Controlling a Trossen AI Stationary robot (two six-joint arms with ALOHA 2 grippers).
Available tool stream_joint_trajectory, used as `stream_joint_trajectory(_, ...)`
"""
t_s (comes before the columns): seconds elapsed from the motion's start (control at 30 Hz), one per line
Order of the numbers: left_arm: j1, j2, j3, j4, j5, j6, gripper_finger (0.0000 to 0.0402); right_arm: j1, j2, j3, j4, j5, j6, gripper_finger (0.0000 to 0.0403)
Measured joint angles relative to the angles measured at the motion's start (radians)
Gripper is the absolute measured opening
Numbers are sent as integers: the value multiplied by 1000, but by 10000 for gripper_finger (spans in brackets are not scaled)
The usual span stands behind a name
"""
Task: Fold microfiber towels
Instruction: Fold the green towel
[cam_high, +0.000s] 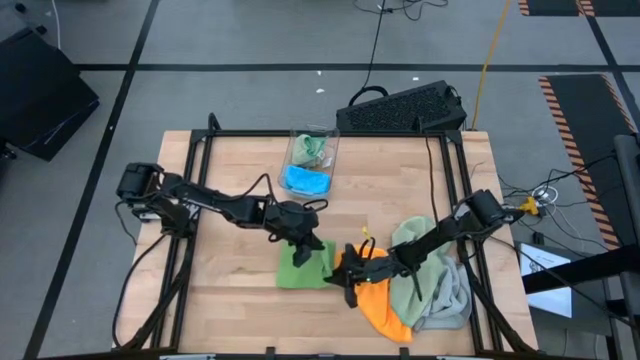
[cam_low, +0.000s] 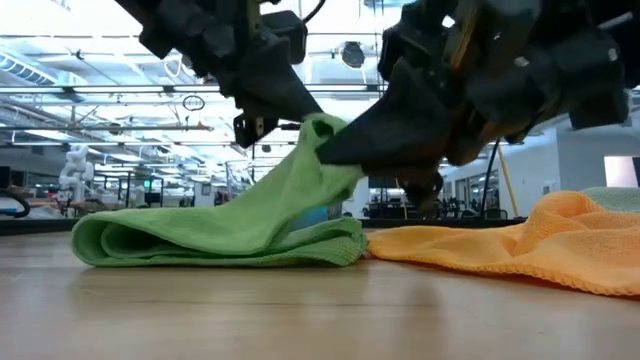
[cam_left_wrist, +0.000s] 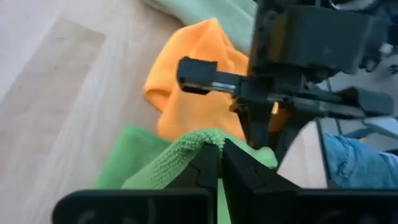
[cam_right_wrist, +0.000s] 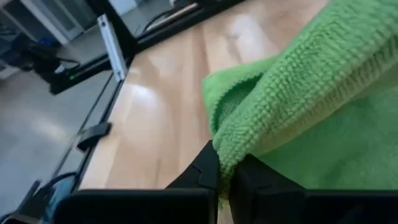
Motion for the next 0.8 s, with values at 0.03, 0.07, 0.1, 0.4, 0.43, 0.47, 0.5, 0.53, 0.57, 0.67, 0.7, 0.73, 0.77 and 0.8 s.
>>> stream_joint_trajectory(0.03,2,15,0,15,-2,-6,16,-3,3,0,0,2,1,9)
stream_joint_trajectory(0.07,4,25,2,25,-4,-12,18,-7,5,0,-1,3,5,13)
stream_joint_trajectory(0.1,5,30,0,17,-5,-10,18,-9,9,0,-2,5,14,19)
stream_joint_trajectory(0.4,4,59,0,54,-66,55,42,-35,-13,-1,-164,27,58,109)
stream_joint_trajectory(0.43,4,56,0,56,-67,56,55,-36,-28,-1,-200,42,54,122)
stream_joint_trajectory(0.47,4,52,0,56,-67,59,69,-36,-46,-3,-241,57,46,134)
stream_joint_trajectory(0.5,4,49,0,58,-67,62,84,-36,-62,-3,-269,58,38,146)
stream_joint_trajectory(0.53,4,46,0,67,-67,68,99,-36,-79,-3,-300,55,27,156)
stream_joint_trajectory(0.57,4,45,1,69,-67,69,114,-36,-98,-3,-341,52,16,165)
stream_joint_trajectory(0.67,7,47,0,48,-51,69,152,-39,-142,-3,-440,-4,-3,185)
stream_joint_trajectory(0.7,7,47,0,47,-38,69,161,-39,-153,-3,-459,-38,-8,189)
stream_joint_trajectory(0.73,8,46,0,47,-29,71,169,-40,-159,-3,-464,-72,-13,191)
stream_joint_trajectory(0.77,9,46,0,42,-27,75,175,-40,-160,-3,-456,-106,-15,191)
stream_joint_trajectory(0.8,9,46,0,31,-26,76,180,-40,-160,-3,-453,-132,-16,191)
